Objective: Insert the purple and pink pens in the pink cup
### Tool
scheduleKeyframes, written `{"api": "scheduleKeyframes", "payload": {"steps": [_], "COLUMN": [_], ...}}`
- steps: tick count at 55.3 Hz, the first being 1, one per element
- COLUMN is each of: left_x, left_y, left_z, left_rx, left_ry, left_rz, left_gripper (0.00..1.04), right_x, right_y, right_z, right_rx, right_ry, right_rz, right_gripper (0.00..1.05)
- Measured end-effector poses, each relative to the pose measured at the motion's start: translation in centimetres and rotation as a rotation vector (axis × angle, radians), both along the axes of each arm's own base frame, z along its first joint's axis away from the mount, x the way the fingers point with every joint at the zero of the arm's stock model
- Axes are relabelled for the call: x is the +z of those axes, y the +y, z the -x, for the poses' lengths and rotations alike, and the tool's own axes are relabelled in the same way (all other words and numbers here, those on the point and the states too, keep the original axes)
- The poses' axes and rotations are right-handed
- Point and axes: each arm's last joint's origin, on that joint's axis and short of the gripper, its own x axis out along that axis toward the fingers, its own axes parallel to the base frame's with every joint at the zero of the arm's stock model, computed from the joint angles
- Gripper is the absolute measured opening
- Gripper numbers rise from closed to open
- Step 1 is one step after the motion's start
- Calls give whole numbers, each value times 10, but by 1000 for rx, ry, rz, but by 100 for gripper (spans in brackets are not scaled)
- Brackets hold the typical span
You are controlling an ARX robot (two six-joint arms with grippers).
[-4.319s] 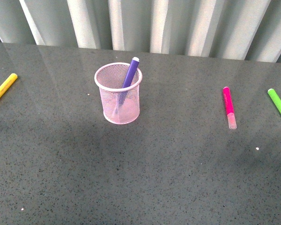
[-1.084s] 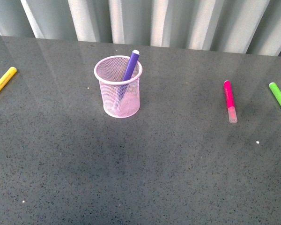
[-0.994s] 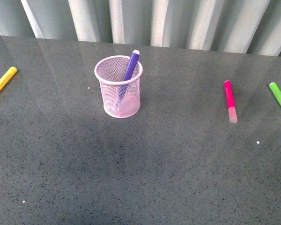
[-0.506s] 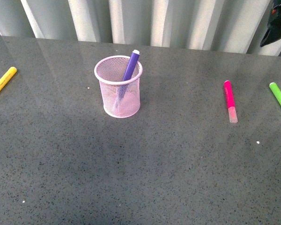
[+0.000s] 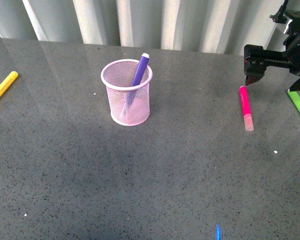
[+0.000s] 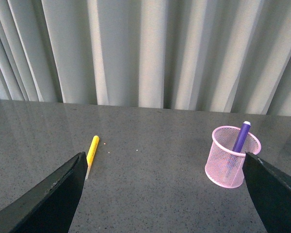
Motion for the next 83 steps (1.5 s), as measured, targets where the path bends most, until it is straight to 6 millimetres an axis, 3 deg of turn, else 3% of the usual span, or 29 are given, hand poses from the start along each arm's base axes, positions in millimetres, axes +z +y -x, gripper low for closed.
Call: {"api": "scheduleKeyframes", "payload": {"steps": [28,49,70,83], "left_x": [0,0,0,0], "left_y": [0,0,0,0], "left_z": [0,0,0,0], "left_rx": [0,0,0,0], "left_ry": [0,0,0,0], "left_rz": [0,0,0,0], "left_gripper": [98,98,98,98], "right_x": [-18,-44,-49,-51], "right_y": [10,14,23,24], "right_z": [-30,-33,-40,-43], "right_rx": [-11,-7,4,5], "right_ry": [11,63,66,67], "right_rz": [11,28,33,34], "right_gripper": [98,98,98,66]}}
